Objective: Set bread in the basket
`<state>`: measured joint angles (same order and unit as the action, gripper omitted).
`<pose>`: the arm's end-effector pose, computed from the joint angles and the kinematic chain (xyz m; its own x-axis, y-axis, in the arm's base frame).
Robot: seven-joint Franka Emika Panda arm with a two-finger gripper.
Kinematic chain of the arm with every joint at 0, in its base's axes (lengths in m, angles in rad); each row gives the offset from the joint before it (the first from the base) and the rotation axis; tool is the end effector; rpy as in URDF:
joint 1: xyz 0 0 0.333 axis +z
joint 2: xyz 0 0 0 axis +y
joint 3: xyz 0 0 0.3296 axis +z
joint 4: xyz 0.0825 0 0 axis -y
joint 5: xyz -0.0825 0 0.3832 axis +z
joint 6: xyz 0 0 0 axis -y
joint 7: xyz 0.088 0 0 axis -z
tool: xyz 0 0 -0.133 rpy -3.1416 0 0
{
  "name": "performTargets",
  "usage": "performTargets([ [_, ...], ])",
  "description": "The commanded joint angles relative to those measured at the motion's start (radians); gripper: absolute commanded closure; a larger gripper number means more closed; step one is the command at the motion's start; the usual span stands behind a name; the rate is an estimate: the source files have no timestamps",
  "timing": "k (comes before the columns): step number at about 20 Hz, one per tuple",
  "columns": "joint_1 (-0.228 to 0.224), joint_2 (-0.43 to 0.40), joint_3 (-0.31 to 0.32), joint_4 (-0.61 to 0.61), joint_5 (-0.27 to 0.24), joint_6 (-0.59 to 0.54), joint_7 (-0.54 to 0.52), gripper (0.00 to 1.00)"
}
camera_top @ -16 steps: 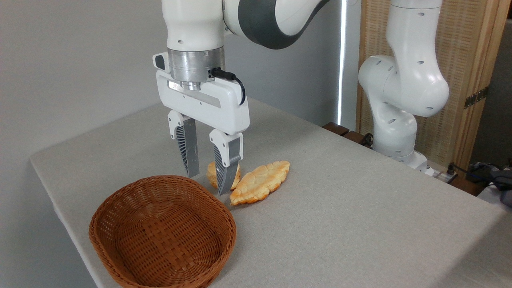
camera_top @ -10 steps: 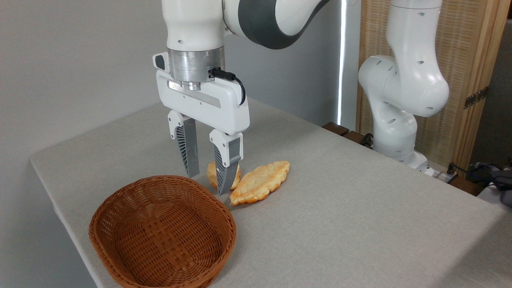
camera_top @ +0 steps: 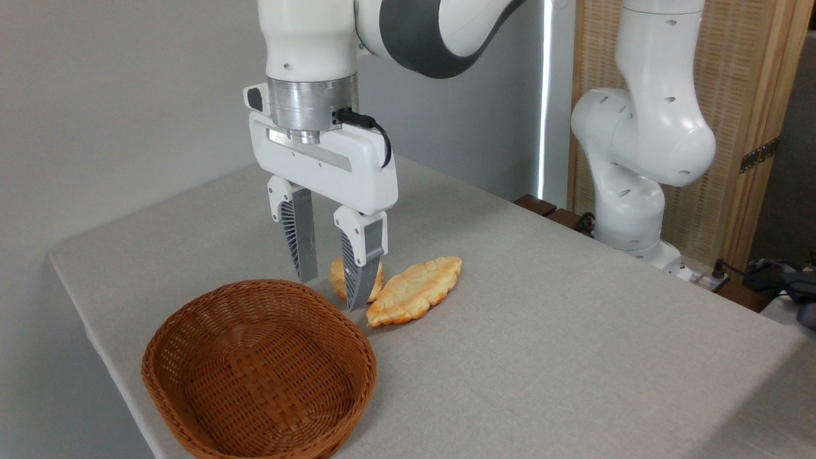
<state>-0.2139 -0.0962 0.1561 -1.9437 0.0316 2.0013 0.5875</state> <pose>0.5486 -0.0266 0.5251 0.7835 -0.6101 0.1180 -0.6024 -0.7923 -0.0971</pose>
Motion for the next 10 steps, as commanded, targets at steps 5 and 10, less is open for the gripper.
performTargets([
  [5, -0.008, 0.0, 0.013, 0.014, -0.004, -0.019, -0.005, 0.0],
  [10, -0.016, -0.008, 0.008, 0.003, -0.004, -0.059, -0.005, 0.0],
])
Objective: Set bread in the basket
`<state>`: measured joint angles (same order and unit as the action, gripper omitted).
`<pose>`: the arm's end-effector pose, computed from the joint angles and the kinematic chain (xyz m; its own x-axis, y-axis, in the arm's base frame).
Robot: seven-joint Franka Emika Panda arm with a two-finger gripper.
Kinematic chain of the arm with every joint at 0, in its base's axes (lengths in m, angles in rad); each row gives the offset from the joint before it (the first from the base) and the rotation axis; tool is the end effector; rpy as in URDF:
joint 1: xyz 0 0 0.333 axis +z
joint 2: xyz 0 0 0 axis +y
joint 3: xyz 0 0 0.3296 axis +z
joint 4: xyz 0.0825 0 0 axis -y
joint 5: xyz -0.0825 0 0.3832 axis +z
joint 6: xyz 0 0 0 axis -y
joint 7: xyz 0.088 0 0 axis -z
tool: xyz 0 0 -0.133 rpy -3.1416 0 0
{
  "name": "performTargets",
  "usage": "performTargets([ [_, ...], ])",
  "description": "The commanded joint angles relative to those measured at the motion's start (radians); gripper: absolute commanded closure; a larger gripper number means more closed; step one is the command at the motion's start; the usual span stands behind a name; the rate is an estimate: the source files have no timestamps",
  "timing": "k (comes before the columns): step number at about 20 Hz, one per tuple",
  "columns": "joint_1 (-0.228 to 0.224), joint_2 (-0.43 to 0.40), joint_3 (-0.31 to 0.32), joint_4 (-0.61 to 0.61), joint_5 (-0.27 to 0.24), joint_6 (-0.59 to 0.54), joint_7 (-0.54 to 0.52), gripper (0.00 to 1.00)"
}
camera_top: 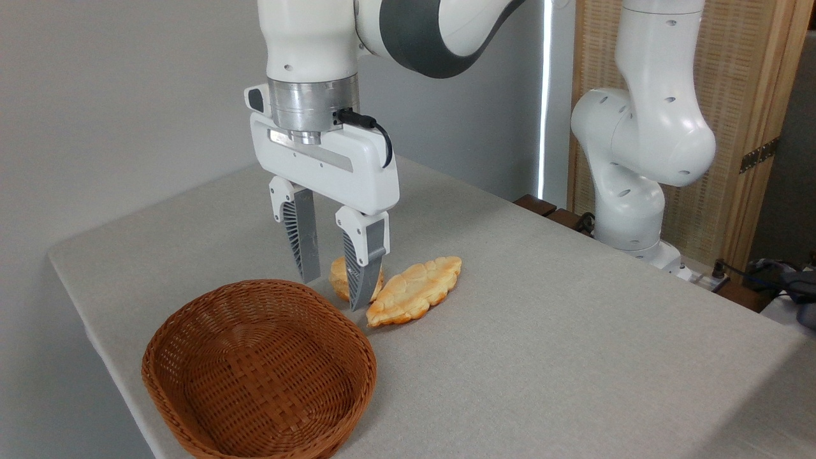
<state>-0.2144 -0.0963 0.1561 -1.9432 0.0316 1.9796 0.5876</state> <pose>0.5460 -0.0267 0.5231 0.7856 -0.6105 0.1006 -0.6045 -0.7920 -0.0855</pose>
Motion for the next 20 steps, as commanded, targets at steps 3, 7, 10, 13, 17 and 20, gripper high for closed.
performTargets([
  [3, -0.019, -0.046, 0.007, -0.052, -0.004, -0.038, 0.001, 0.0],
  [7, -0.058, -0.112, 0.003, -0.164, -0.004, -0.035, 0.003, 0.0],
  [10, -0.127, -0.112, 0.006, -0.218, -0.004, -0.019, 0.018, 0.0],
  [13, -0.148, -0.114, 0.005, -0.25, -0.005, -0.019, 0.174, 0.0],
  [17, -0.224, -0.114, 0.007, -0.25, -0.013, -0.009, 0.215, 0.0],
  [20, -0.27, -0.114, 0.007, -0.25, -0.015, 0.013, 0.216, 0.0],
])
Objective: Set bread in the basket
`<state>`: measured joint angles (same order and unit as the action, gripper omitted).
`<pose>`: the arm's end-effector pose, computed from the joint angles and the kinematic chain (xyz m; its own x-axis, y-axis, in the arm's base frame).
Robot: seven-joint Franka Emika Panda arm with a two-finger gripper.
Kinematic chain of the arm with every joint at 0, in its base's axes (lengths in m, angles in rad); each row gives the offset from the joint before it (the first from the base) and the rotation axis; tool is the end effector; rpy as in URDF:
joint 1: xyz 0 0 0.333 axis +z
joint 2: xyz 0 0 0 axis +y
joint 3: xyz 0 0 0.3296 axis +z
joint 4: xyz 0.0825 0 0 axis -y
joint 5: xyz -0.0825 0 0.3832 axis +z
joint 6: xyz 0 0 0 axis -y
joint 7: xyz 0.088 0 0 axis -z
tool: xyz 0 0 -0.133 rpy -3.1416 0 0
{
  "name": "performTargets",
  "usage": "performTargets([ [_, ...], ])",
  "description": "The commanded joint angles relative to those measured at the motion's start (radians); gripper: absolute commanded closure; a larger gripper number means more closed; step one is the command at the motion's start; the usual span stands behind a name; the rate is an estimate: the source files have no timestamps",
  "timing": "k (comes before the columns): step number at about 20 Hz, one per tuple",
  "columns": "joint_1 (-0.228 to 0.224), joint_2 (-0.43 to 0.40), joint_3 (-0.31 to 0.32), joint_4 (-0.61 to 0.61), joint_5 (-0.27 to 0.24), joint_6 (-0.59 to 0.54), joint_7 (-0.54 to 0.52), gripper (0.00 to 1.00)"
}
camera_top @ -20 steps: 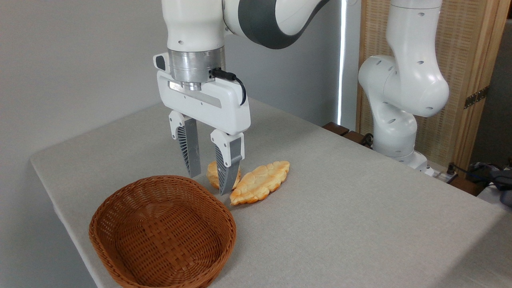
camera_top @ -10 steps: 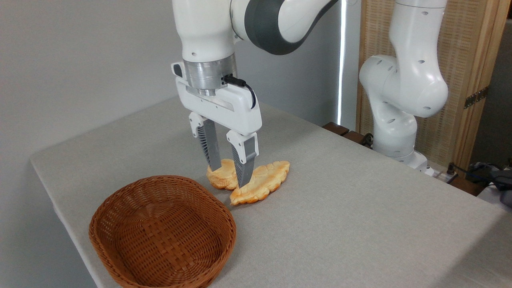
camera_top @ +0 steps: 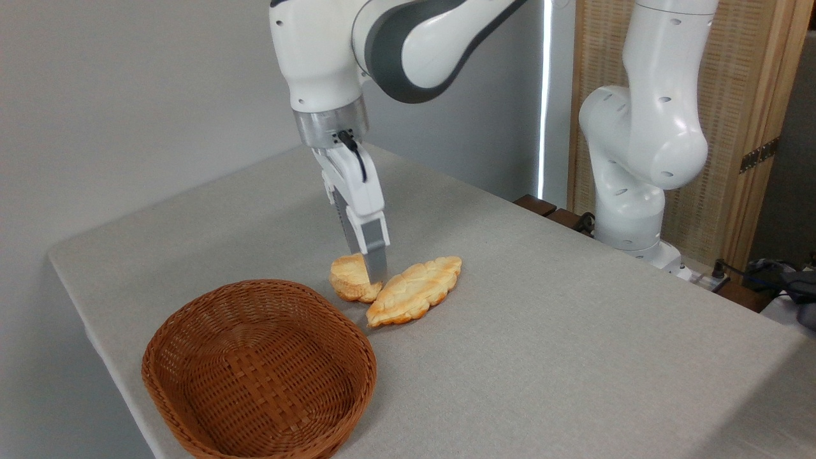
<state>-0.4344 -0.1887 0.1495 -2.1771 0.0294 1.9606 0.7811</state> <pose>0.4692 -0.1324 0.4557 0.4705 -0.8822 -0.0203 -0.8819 -0.4709 0.0217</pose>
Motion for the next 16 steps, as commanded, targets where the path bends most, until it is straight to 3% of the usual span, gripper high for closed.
performTargets([
  [1, -0.058, -0.02, 0.013, -0.017, -0.012, 0.037, 0.024, 0.0],
  [3, -0.076, -0.015, 0.013, -0.017, -0.011, 0.038, 0.029, 0.0],
  [16, -0.089, 0.054, 0.012, -0.017, -0.011, 0.087, 0.049, 0.0],
])
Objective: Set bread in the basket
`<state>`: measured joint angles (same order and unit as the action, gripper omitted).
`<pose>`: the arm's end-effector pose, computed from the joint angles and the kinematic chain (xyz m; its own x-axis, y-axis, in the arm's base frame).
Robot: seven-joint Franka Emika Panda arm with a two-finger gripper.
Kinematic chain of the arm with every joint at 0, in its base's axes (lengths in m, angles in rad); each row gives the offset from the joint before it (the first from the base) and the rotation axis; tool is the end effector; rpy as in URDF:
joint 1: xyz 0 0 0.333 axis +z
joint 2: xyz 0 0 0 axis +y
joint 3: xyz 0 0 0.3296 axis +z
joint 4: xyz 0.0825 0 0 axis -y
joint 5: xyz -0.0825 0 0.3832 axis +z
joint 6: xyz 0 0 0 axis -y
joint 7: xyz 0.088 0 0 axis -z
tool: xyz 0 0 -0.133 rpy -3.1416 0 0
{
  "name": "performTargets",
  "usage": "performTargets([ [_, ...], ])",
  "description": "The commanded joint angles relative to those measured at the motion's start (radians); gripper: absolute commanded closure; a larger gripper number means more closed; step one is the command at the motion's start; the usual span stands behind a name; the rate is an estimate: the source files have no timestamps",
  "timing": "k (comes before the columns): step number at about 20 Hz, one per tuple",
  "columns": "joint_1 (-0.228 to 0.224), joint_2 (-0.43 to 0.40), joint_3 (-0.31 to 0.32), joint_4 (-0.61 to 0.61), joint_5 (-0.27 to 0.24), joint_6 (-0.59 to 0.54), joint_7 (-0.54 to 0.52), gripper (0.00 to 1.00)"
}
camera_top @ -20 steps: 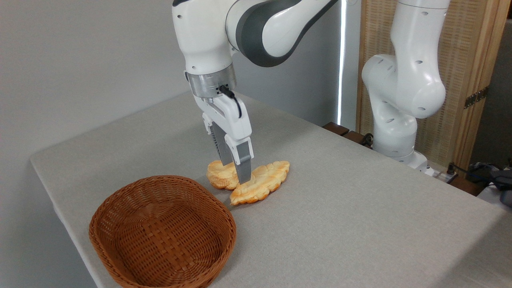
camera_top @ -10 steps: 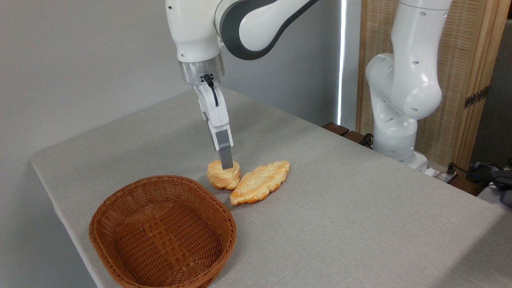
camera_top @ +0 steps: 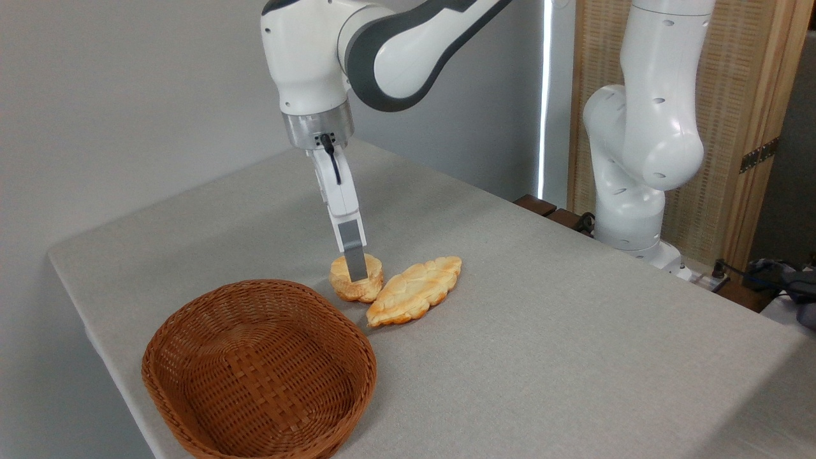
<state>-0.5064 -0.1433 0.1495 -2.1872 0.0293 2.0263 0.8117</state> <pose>0.4690 -0.1708 0.4345 0.3776 -0.9258 -0.0166 -0.9258 -0.3778 0.0105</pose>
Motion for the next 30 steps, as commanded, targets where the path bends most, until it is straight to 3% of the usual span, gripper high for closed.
performTargets([
  [1, -0.02, 0.013, 0.012, -0.006, -0.011, 0.023, 0.02, 0.0],
  [12, -0.021, 0.057, 0.012, -0.006, -0.006, 0.052, 0.02, 0.0],
  [13, -0.021, 0.063, 0.012, -0.006, -0.002, 0.052, 0.02, 0.06],
  [16, -0.021, 0.068, 0.013, -0.006, 0.004, 0.052, 0.02, 0.53],
  [18, -0.018, 0.068, 0.013, -0.006, 0.004, 0.052, 0.02, 0.74],
  [30, -0.012, 0.065, 0.015, -0.005, 0.004, 0.051, 0.015, 0.75],
])
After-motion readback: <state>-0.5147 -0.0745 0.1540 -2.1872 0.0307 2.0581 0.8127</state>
